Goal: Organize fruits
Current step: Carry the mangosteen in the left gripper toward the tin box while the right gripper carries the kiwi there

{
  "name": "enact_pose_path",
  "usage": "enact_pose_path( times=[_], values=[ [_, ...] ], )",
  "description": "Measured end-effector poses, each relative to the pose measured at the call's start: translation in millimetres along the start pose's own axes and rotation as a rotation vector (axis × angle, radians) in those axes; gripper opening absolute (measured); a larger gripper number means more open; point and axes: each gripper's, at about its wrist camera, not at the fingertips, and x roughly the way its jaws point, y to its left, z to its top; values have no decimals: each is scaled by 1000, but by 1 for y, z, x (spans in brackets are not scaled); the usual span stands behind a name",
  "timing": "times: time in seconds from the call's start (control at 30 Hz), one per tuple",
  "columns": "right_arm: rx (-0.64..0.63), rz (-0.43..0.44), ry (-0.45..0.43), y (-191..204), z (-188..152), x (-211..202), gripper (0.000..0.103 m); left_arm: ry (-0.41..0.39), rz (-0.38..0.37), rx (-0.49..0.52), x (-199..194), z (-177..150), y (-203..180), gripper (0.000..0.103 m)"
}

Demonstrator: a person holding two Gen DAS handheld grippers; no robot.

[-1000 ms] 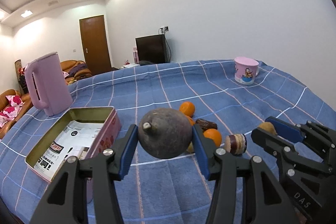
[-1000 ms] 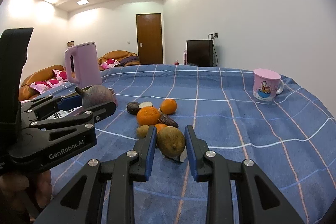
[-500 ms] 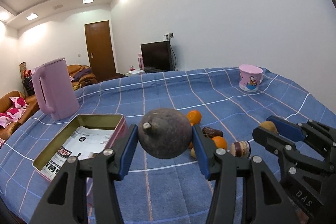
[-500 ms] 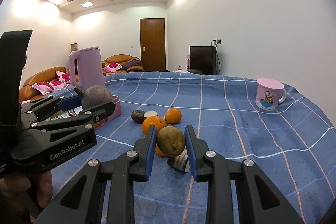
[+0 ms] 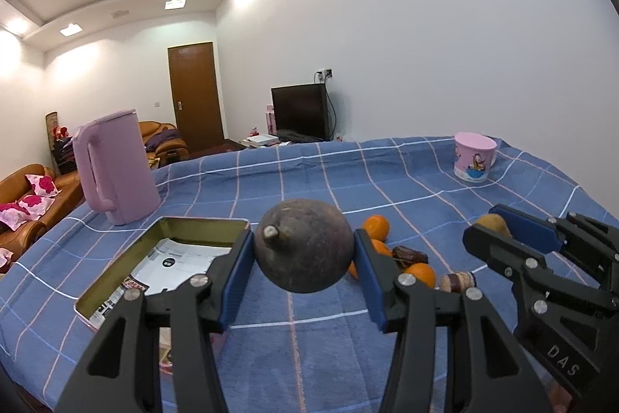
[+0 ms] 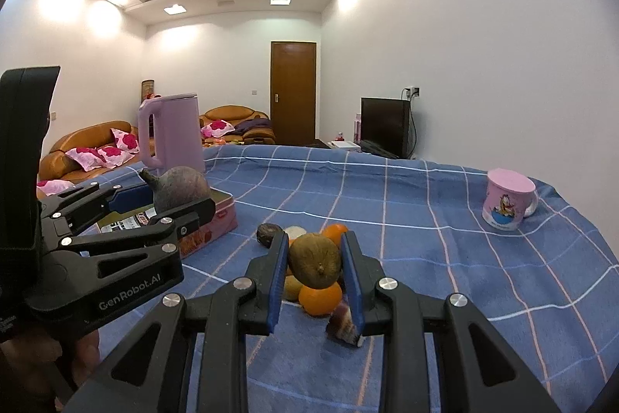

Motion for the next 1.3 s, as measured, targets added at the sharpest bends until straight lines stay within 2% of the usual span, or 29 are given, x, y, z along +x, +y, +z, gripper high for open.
enact_pose_path(
  times=[0.57,0.9,1.3],
  values=[
    [-71,86,-2,32,33,32,29,9,84,-53,7,7,51,53],
    [-111,193,47,73,47,79,29,53,178,-98,25,4,104,53],
    [-146,282,119,120,47,126,29,110,250,-126,43,-11,150,53]
  ],
)
